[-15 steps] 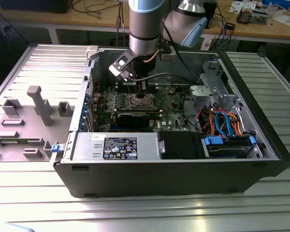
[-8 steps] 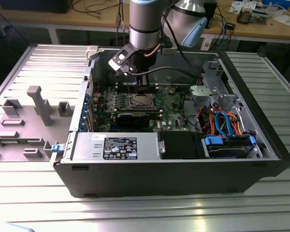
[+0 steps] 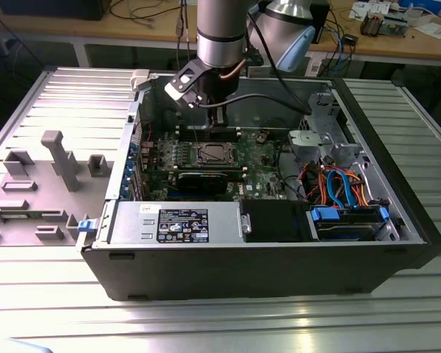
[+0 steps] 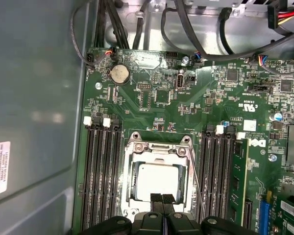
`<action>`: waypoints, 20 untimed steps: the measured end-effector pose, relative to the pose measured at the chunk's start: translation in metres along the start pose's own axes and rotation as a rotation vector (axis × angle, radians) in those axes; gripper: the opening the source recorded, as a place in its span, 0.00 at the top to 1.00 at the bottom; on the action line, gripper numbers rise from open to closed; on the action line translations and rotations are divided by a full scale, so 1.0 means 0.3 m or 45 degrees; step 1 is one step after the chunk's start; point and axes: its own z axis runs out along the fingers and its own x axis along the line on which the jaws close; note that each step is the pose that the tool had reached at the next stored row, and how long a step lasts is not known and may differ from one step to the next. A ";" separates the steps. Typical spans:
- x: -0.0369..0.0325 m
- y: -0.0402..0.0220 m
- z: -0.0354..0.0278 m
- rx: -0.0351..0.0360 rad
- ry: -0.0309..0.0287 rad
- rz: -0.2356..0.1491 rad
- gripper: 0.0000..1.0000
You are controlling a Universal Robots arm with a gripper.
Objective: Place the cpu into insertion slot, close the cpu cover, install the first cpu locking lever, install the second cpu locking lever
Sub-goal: 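Install the first cpu locking lever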
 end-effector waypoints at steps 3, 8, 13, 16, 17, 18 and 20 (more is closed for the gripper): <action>0.000 0.000 -0.001 0.0001 -0.0003 -0.008 0.89; 0.000 0.000 -0.001 0.0016 0.0001 -0.064 0.89; 0.000 0.000 -0.001 0.0032 0.0009 -0.132 0.89; 0.000 0.000 -0.001 0.0043 0.0013 -0.175 0.89; 0.000 0.000 -0.001 0.0047 0.0014 -0.188 0.89; 0.000 0.000 -0.001 0.0049 0.0014 -0.197 0.89; 0.000 0.000 -0.001 0.0054 0.0017 -0.217 0.89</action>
